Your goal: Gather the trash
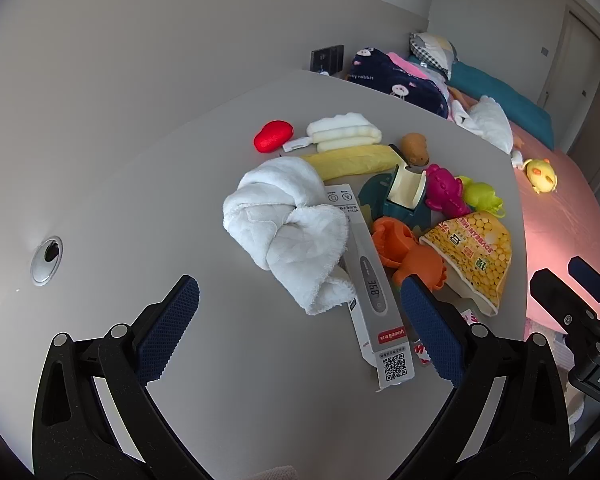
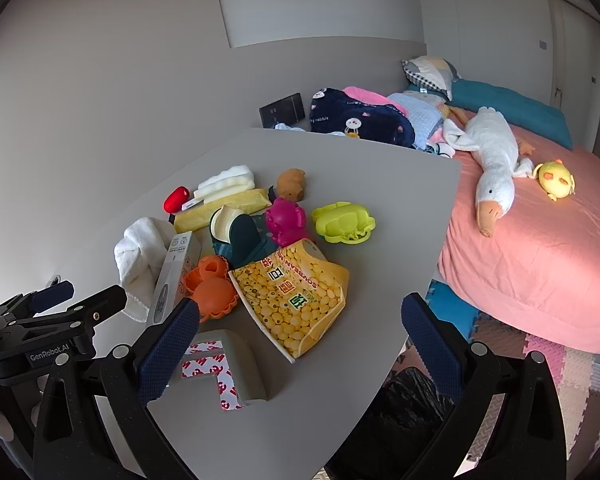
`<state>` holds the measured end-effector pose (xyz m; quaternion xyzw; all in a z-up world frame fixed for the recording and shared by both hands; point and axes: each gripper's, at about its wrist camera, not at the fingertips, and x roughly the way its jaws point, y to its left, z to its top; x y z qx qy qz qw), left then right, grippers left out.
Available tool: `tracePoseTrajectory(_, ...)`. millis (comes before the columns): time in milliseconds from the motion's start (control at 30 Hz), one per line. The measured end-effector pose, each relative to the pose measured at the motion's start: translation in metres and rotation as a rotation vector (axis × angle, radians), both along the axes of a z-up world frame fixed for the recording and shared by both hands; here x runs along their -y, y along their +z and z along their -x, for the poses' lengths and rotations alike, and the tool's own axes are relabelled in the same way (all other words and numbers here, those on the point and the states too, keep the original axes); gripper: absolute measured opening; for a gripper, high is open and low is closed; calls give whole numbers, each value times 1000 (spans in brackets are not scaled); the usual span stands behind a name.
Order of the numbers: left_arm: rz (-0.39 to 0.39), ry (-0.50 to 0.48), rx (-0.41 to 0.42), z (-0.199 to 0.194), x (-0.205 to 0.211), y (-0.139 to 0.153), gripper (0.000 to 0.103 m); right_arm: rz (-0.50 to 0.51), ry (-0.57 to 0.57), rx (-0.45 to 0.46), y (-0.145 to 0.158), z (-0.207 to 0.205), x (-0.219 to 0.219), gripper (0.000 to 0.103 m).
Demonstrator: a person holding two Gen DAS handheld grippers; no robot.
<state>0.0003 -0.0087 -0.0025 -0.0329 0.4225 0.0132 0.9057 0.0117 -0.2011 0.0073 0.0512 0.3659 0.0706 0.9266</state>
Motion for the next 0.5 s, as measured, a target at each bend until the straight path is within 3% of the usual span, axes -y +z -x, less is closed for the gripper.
tracePoseTrajectory(500,1,-6,-8,-1,1,-2,97,4,-3,-4,1,1,4,100)
